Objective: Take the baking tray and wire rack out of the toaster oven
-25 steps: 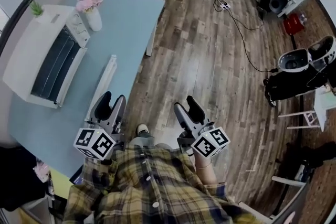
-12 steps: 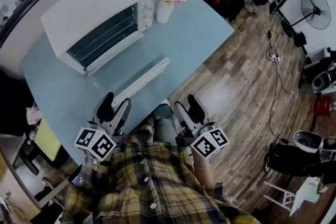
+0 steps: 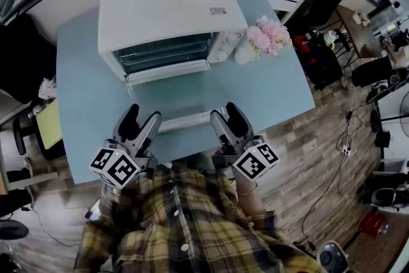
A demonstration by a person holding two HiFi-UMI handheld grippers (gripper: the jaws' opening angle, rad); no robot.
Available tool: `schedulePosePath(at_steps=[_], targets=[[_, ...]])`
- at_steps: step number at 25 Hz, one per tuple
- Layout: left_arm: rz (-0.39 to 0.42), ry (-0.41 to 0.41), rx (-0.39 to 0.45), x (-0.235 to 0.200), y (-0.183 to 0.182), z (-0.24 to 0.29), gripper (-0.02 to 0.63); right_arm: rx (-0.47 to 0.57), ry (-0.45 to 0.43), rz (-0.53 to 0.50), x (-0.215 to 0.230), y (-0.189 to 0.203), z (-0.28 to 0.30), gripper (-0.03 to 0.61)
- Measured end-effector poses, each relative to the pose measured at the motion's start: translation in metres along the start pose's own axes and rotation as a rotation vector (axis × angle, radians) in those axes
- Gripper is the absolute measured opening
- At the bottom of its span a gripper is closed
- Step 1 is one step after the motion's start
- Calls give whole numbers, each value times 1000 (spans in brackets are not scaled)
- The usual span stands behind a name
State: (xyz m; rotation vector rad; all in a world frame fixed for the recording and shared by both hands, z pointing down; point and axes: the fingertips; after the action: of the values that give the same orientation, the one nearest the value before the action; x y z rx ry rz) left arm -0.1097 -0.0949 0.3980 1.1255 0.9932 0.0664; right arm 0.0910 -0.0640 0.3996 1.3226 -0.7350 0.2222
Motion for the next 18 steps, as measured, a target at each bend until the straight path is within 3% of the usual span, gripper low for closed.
schedulePosePath(at_steps=[5,10,18], targets=[[-35,-86,101,-1,-11,2,374,-50,-97,36,8,-20,33,296],[-73,-184,195,-8,-16,-7,374,-152,-212,69,1,-17,61,295],[-183,-221,276,-18,-11,13,373,-260,-334,115,-1,-11,89,295]])
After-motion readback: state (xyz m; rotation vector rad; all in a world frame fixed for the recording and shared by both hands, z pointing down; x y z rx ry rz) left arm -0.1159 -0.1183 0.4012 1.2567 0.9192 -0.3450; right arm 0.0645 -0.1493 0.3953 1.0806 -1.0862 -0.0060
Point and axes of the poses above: the fingertips, and each gripper's own axes: z forward along the fingers, x to its right, y out of its underside, and after that the axes turned 3 degrees about y, right-handed
